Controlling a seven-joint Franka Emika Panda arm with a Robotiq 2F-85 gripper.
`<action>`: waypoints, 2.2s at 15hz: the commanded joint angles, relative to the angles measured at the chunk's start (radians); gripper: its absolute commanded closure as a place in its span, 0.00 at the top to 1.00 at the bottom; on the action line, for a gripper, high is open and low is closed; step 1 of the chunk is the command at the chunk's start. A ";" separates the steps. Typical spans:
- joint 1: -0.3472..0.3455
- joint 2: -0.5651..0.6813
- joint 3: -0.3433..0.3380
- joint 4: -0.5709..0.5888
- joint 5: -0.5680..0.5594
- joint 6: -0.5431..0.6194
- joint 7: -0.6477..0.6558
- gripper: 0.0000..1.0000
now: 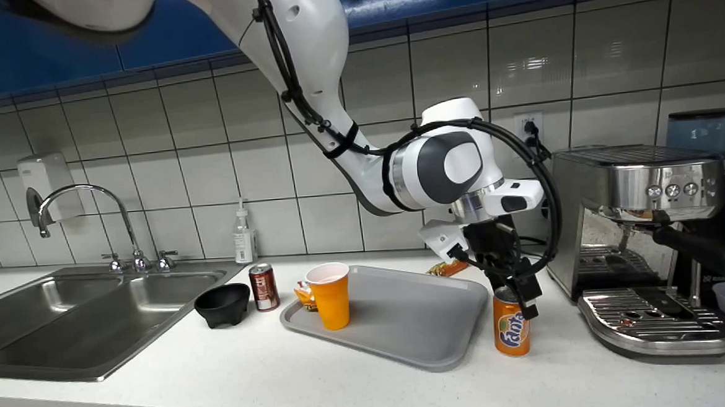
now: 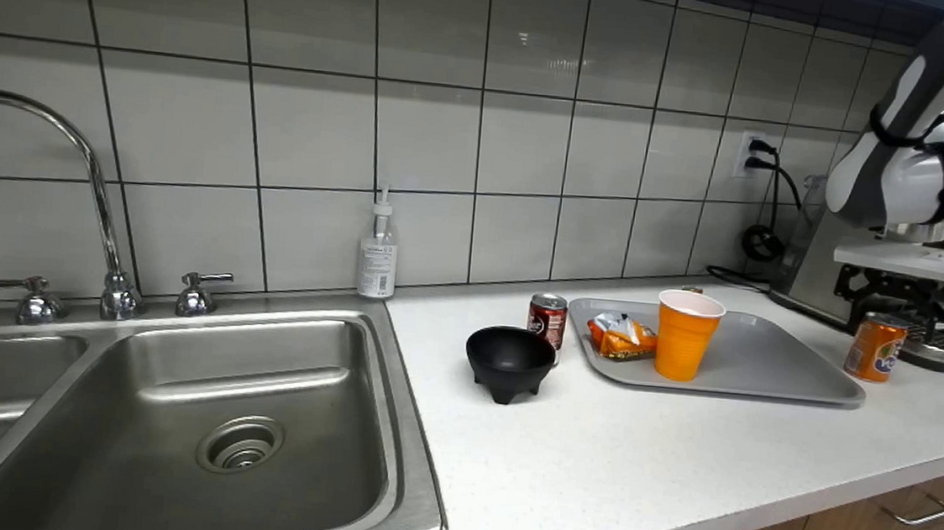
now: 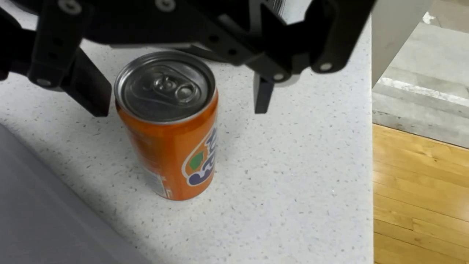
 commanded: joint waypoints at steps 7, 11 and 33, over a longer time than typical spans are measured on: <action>-0.006 0.029 -0.001 0.061 0.009 -0.047 0.019 0.39; 0.005 0.019 -0.009 0.049 0.001 -0.041 0.023 0.39; 0.200 -0.088 -0.102 -0.041 -0.111 0.036 0.092 0.39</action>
